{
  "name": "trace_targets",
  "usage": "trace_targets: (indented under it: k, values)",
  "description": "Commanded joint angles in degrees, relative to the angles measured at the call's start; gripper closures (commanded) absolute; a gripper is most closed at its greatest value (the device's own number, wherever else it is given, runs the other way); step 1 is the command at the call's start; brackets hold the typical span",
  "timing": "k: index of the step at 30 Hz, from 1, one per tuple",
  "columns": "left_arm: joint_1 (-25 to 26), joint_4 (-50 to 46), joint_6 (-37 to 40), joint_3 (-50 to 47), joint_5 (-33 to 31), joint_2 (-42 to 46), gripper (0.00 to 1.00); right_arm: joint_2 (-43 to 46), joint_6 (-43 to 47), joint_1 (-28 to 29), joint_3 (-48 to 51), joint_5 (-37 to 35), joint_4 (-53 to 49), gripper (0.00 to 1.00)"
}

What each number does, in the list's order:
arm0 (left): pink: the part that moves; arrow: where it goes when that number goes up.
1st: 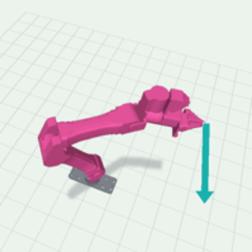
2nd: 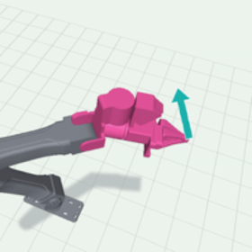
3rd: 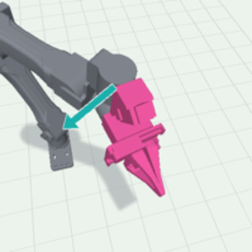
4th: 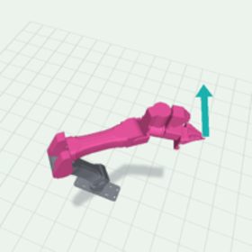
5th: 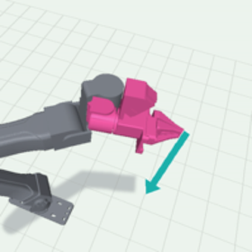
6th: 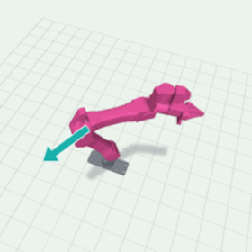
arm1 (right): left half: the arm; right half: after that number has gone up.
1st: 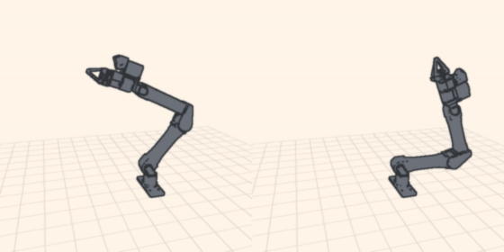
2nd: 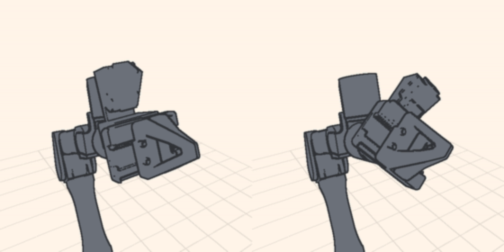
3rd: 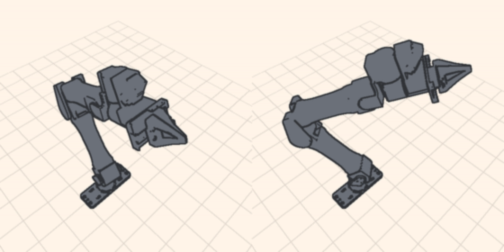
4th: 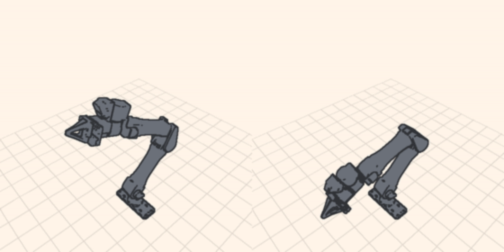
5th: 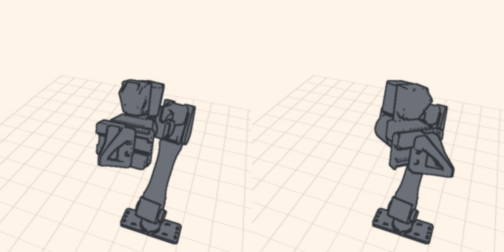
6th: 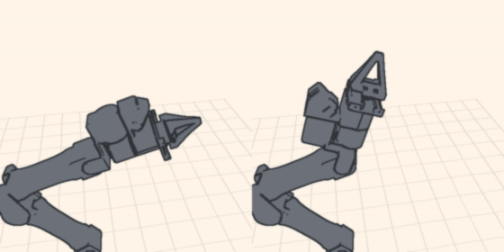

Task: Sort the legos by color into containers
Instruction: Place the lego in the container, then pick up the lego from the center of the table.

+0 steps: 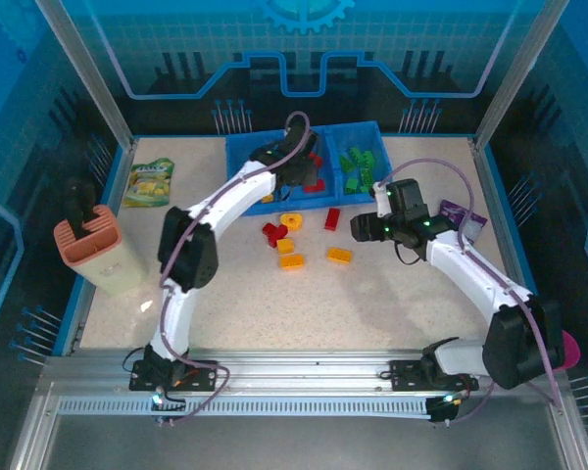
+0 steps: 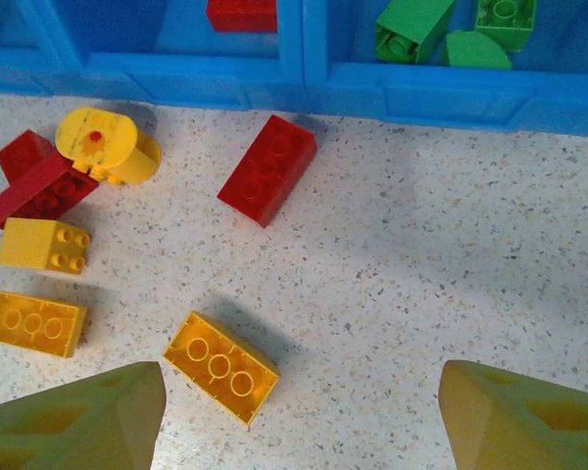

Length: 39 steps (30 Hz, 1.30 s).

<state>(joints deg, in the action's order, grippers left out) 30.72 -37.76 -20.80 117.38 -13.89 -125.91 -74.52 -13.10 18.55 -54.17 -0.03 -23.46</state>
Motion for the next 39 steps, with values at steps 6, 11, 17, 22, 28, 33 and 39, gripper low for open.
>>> trace_targets:
  k: [6, 11, 17, 22, 28, 33, 39]
  values:
    - [-2.72, -6.15, 0.88, 17.44, 0.88, -14.18, 0.90, 6.22, -4.14, -0.88, 5.28, 0.57, -3.08, 0.25]
    - [-3.16, -6.54, 1.35, 20.11, 1.74, -16.63, 0.88, 7.22, -4.29, -1.14, 7.01, 0.45, -3.26, 0.24]
    - [-3.12, -7.21, 1.89, 21.66, 2.19, -16.61, 0.71, 5.53, -4.06, -1.84, 7.28, 1.33, -1.89, 0.24]
    - [-2.15, -6.89, 4.17, 21.65, 1.26, -13.87, 0.45, 3.68, -3.77, -2.28, 7.02, 2.25, -0.60, 0.24]
    - [-1.33, -7.60, 6.28, 20.60, -1.27, -11.12, 0.39, 2.36, -3.59, -2.63, 7.00, 3.09, 0.44, 0.24]
    - [1.46, -4.34, 7.59, 10.89, -3.05, -4.15, 0.39, 2.27, -3.32, -3.20, 6.90, 3.11, 1.03, 0.24]
    - [6.75, -2.79, 6.66, -0.97, -7.37, 1.55, 0.40, 2.96, -3.67, -3.96, 6.27, 3.11, 1.46, 0.24]
